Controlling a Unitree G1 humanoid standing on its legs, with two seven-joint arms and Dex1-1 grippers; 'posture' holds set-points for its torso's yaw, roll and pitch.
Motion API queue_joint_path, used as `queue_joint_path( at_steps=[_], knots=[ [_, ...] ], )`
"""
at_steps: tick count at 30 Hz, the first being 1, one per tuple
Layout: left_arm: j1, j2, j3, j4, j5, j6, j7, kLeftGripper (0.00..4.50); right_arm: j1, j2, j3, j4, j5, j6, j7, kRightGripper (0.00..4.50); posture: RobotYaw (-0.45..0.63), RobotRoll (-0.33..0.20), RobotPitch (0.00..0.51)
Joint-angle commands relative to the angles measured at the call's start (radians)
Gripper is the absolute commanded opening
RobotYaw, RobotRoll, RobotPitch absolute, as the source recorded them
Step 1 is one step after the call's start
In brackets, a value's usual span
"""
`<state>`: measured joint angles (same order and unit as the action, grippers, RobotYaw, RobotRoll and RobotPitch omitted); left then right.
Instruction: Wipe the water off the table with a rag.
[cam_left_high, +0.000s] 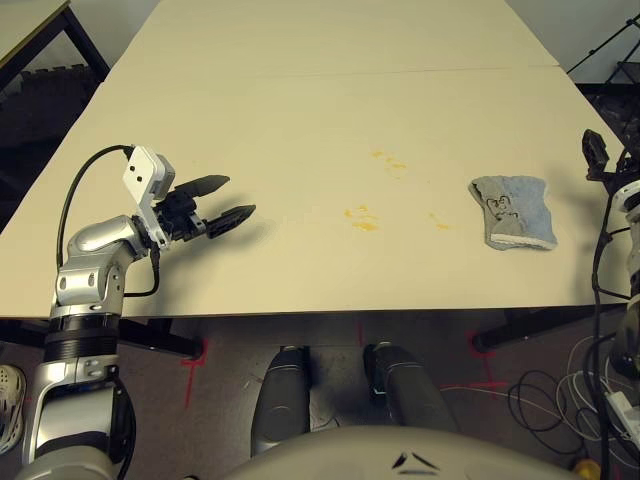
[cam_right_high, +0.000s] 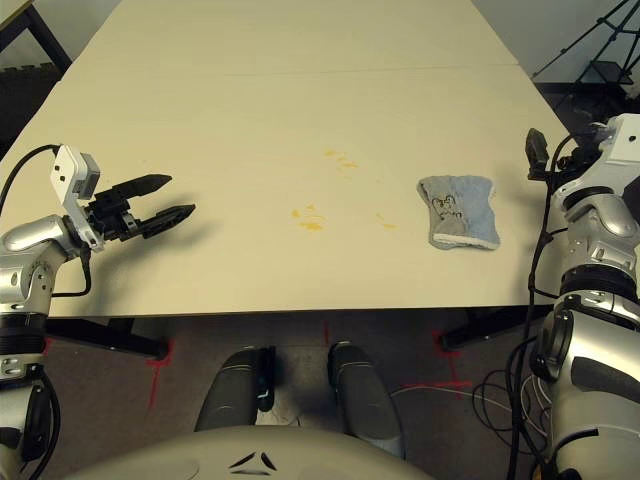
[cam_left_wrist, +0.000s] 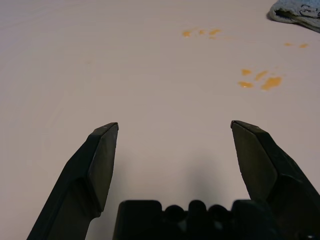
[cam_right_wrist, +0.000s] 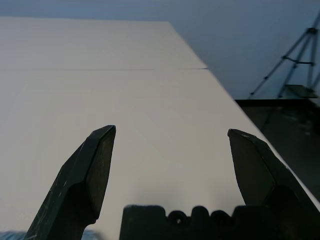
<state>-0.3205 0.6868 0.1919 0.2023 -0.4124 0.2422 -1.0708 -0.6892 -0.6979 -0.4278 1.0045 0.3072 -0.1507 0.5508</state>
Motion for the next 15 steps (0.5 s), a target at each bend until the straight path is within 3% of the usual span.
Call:
queue_joint_path(
  at_steps=[1, 15],
  knots=[
    [0.020, 0.007, -0.016, -0.034, 0.006, 0.004, -0.001, 4.50, 0.016, -0.035, 0.017, -0.058, 0.016, 0.105, 0.079, 4.47, 0.07, 0.000, 0.140],
    [0.011, 0.019, -0.014, -0.045, 0.007, 0.009, 0.006, 4.50, 0.147, -0.188, 0.114, -0.319, 0.043, 0.593, 0.402, 4.47, 0.12, 0.000, 0.153]
  ],
)
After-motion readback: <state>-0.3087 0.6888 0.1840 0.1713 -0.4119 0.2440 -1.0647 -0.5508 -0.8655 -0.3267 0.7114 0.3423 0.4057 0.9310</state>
